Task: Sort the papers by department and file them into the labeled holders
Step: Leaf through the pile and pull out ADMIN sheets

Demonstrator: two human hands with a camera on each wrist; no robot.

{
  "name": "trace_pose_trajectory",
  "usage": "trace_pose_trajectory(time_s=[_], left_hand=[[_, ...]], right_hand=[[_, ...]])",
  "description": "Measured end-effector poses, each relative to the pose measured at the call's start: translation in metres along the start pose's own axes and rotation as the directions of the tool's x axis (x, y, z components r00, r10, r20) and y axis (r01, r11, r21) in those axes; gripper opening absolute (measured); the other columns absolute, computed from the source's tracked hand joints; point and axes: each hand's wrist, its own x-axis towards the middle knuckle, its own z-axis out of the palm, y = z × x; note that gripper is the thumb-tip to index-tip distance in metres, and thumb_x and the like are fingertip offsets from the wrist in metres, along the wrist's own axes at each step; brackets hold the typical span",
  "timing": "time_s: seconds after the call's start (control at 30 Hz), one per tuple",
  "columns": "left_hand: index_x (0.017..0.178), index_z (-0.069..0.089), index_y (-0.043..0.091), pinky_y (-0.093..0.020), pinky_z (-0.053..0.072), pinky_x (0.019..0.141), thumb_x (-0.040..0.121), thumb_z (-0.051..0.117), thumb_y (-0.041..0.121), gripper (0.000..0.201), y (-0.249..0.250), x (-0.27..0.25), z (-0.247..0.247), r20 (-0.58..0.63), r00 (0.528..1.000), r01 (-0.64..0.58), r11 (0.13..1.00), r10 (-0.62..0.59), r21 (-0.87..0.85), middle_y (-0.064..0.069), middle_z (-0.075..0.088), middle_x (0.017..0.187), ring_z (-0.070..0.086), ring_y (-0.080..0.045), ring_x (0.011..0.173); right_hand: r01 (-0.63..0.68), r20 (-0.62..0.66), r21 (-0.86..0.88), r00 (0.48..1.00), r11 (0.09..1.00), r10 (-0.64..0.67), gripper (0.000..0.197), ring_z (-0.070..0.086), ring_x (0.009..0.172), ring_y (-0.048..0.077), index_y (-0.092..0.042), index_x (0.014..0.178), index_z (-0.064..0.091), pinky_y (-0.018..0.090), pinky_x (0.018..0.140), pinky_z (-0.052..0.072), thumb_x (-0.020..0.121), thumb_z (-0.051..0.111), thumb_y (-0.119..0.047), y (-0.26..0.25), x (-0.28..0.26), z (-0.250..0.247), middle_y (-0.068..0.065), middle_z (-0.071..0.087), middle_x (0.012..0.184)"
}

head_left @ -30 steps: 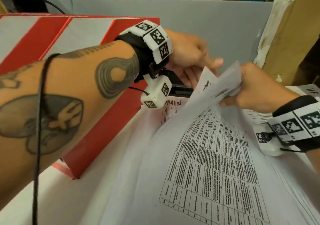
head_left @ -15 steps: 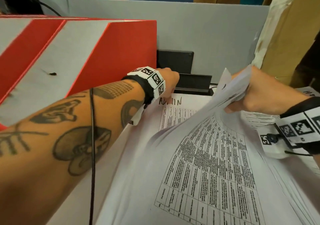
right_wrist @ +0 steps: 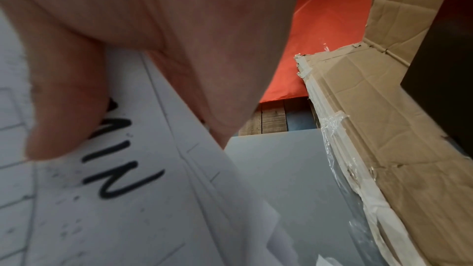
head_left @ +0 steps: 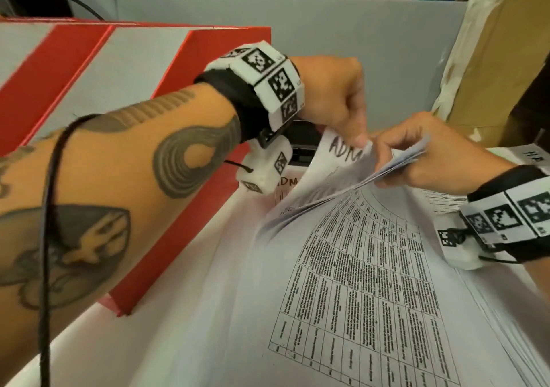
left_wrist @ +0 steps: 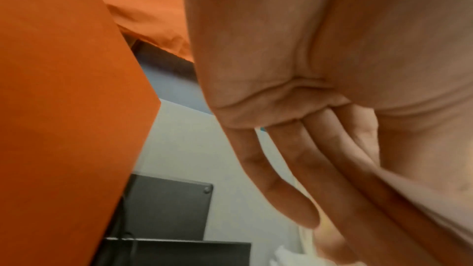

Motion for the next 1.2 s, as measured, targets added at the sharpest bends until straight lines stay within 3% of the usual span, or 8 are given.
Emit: trace_pose_trajectory(time_s=[0.13,0.23,0.3,0.4,0.7,0.97,1.07,1.2], left_hand=[[0.108,0.076,0.009,-0.037,0.063,0.08,0.108,0.043,0.047,0.05,-0.007,0.007,0.004,-0.021,0.985,0.136,0.848,-0.17,-0.512,-0.008,0.077,0.08,0.077,-0.022,0.074],[0.111,0.074,0.012,-0.042,0.06,0.09,0.099,0.06,0.05,0.043,-0.044,0.017,0.027,0.121,0.955,0.283,0.956,-0.272,-0.08,0.0,0.08,0.088,0.076,-0.015,0.077],[0.111,0.077,0.016,-0.043,0.059,0.093,0.08,0.081,0.054,0.05,-0.062,0.019,0.043,0.193,0.903,0.308,0.891,-0.384,0.333,0.002,0.078,0.101,0.071,-0.013,0.086],[0.114,0.075,0.016,-0.041,0.059,0.095,0.071,0.091,0.046,0.054,-0.065,0.018,0.058,0.204,0.861,0.329,0.815,-0.467,0.477,0.002,0.073,0.112,0.069,-0.021,0.099],[0.123,0.066,0.009,-0.036,0.058,0.087,0.089,0.08,0.032,0.044,-0.055,0.018,0.059,0.003,0.916,0.348,0.8,-0.4,0.49,-0.005,0.065,0.103,0.065,-0.024,0.093],[0.065,0.046,0.029,-0.04,0.058,0.076,0.07,0.092,0.044,0.048,-0.02,0.001,0.024,-0.169,0.935,0.352,0.765,-0.311,0.54,0.004,0.054,0.075,0.061,-0.025,0.081],[0.087,0.075,0.02,-0.037,0.059,0.082,0.08,0.086,0.035,0.02,-0.009,0.003,0.009,-0.111,0.971,0.237,0.847,-0.21,0.475,0.003,0.072,0.088,0.069,-0.021,0.087],[0.108,0.08,0.016,-0.03,0.052,0.079,0.094,0.073,0.028,0.02,-0.002,0.008,0.001,-0.073,0.993,0.115,0.867,-0.091,0.485,0.0,0.077,0.099,0.068,-0.02,0.09]], right_hand=[[-0.003,-0.126,0.004,0.992,1.0,0.003,0.062,0.056,0.052,-0.002,-0.044,0.061,0.061,0.018,0.056,0.041,0.059,0.092,0.01,0.005,0.002,-0.006,-0.02,0.062,0.057],[-0.001,-0.119,0.075,0.993,0.997,0.01,0.071,0.064,0.063,0.01,-0.037,0.093,0.057,0.035,0.062,0.053,0.056,0.093,0.013,0.008,0.0,-0.012,-0.006,0.069,0.071],[-0.018,-0.072,0.042,0.997,0.999,0.021,0.072,0.071,0.072,0.02,-0.028,0.11,0.064,0.043,0.071,0.058,0.058,0.092,0.013,0.005,-0.002,-0.013,-0.001,0.074,0.077],[0.002,-0.005,-0.066,1.0,0.998,-0.002,0.049,0.073,0.077,0.009,-0.027,0.092,0.078,0.033,0.072,0.059,0.062,0.092,0.009,-0.001,-0.003,-0.012,-0.011,0.077,0.08],[-0.01,0.001,-0.033,1.0,0.999,0.01,0.047,0.072,0.076,-0.001,-0.039,0.081,0.076,0.014,0.066,0.052,0.068,0.09,0.005,-0.003,-0.006,-0.011,-0.021,0.076,0.078],[-0.008,-0.006,0.05,1.0,0.999,0.008,0.056,0.073,0.095,0.017,-0.044,0.065,0.077,0.049,0.087,0.058,0.063,0.088,0.012,-0.005,-0.001,-0.004,-0.004,0.077,0.102],[0.021,-0.02,0.038,1.0,0.999,-0.021,0.069,0.065,0.118,0.005,-0.053,0.058,0.071,0.039,0.1,0.051,0.063,0.086,0.014,-0.011,0.0,0.004,-0.019,0.068,0.13],[0.026,-0.01,0.029,1.0,0.999,-0.026,0.078,0.062,0.122,0.001,-0.062,0.059,0.068,0.031,0.101,0.05,0.065,0.085,0.014,-0.014,0.001,0.01,-0.023,0.061,0.139]])
